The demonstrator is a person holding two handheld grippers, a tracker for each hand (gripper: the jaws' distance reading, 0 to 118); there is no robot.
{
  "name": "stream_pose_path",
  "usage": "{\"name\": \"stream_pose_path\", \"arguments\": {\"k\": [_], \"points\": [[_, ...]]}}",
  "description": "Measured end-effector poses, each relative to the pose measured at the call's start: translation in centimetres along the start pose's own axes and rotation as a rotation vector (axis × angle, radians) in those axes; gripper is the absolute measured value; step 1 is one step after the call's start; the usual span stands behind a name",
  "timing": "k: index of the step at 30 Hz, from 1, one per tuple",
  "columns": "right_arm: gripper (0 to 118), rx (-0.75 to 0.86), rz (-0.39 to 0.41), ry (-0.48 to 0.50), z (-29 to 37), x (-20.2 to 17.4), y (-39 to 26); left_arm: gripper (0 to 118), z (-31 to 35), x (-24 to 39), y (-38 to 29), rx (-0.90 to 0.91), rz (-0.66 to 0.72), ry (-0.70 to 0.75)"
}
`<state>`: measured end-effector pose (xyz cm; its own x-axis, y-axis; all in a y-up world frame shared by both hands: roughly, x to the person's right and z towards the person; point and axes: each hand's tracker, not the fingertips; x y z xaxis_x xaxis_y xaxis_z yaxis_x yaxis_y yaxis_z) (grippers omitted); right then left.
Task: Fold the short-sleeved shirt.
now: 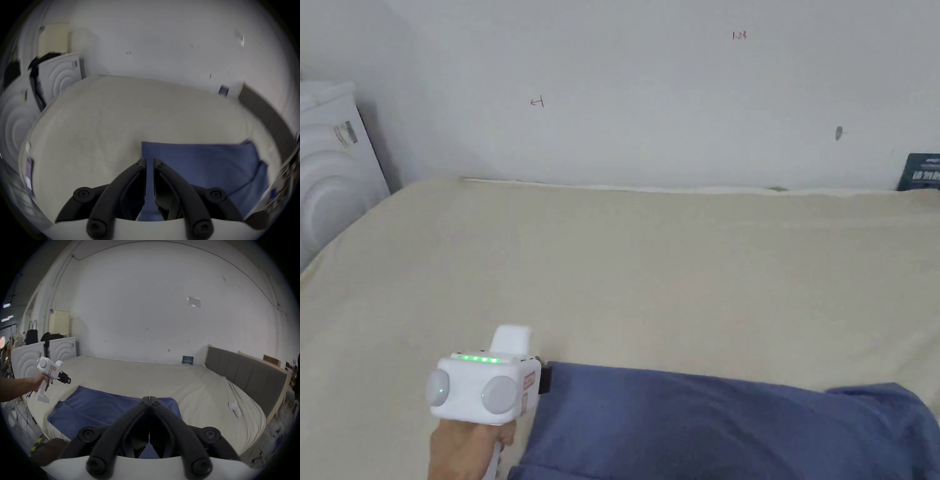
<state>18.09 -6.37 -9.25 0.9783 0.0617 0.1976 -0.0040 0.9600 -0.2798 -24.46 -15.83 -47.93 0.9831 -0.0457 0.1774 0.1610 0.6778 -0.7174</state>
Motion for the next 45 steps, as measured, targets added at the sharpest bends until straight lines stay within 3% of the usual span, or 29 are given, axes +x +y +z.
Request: {"name": "stream_pose_path", "arguments": {"k": [2,3,6,9,10,11,12,13,14,16,20,23,25,29,30,33,35,37,38,39,40,41,42,45], "points": [[0,-0.02,-0.035,-0.003,-0.8,1.1,-0.5,98,-2.7,0.0,0.7,-0.056,0.046,0.007],[0,-0.023,-0.035,-0.007,-1.3,1.6,-0.7,118,-3.9,0.0,1.0,-0.068,0.067,0.004],[0,-0.058,-0.024,-0.035,-2.6,2.3,-1.1,118,-6.5,0.3,2.2,-0.061,0.061,0.037],[0,-0.088,-0.035,-0.021,-3.7,2.8,-1.7,118,-8.9,0.8,3.0,-0.089,-0.054,0.064],[0,-0.094,-0.033,-0.02,-3.9,2.8,-1.9,114,-9.6,1.0,3.0,-0.109,-0.097,0.079],[0,-0.105,-0.025,-0.021,-4.4,2.8,-2.1,91,-10.3,1.2,2.9,-0.154,-0.12,0.093],[0,-0.116,-0.017,-0.019,-4.9,2.9,-2.3,40,-10.7,1.4,2.6,-0.188,-0.119,0.095],[0,-0.124,-0.015,-0.015,-5.3,3.1,-2.4,20,-10.5,1.0,2.5,-0.174,-0.093,0.004],[0,-0.129,-0.012,-0.008,-6.0,3.3,-2.5,10,-10.0,1.2,2.5,-0.132,-0.011,-0.146],[1,-0.147,0.01,0.012,-7.8,3.9,-2.2,9,-8.9,2.5,2.6,-0.101,-0.075,-0.01],[14,-0.242,0.049,0.091,-15.0,5.9,-0.7,8,-6.4,2.8,2.3,-0.034,-0.087,-0.055],[112,-0.409,0.024,0.116,-23.7,8.2,0.4,8,-4.7,1.9,2.4,0.026,-0.029,-0.08],[117,-0.425,-0.015,0.086,-29.1,10.3,0.7,8,-4.1,1.2,2.4,0.043,0.039,-0.104],[115,-0.734,0.047,0.066,-40.1,13.0,0.2,8,-3.1,0.5,2.4,0.052,0.113,-0.129],[109,-0.791,0.079,0.054,-42.3,13.1,-0.5,8,-3.0,0.3,2.4,0.049,0.133,-0.147],[82,-0.853,0.139,0.057,-45.7,12.6,-2.2,8,-2.6,0.4,2.1,0.053,0.129,-0.14],[79,-0.889,0.059,0.156,-45.9,11.5,-3.2,8,-2.6,0.4,2.0,0.053,0.116,-0.138],[72,-0.831,0.116,0.113,-45.1,11.1,-3.1,8,-2.4,0.8,1.9,0.041,0.117,-0.143],[56,-0.825,0.105,0.119,-44.1,11.0,-2.9,8,-2.4,0.9,1.8,0.039,0.116,-0.142],[22,-0.814,0.047,0.159,-43.5,11.2,-2.7,8,-2.4,1.0,1.7,0.037,0.115,-0.138],[1,-0.815,0.048,0.152,-43.1,11.2,-2.5,8,-2.4,1.0,1.6,0.038,0.111,-0.132],[0,-0.805,0.097,0.117,-42.7,11.1,-2.4,8,-2.3,1.2,1.5,0.038,0.109,-0.13],[0,-0.789,0.097,0.129,-42.0,11.5,-2.3,8,-2.1,1.3,1.4,0.045,0.11,-0.13],[0,-0.676,0.032,0.102,-40.1,12.0,-1.3,8,-0.8,0.8,1.2,0.116,0.175,-0.154]]}}
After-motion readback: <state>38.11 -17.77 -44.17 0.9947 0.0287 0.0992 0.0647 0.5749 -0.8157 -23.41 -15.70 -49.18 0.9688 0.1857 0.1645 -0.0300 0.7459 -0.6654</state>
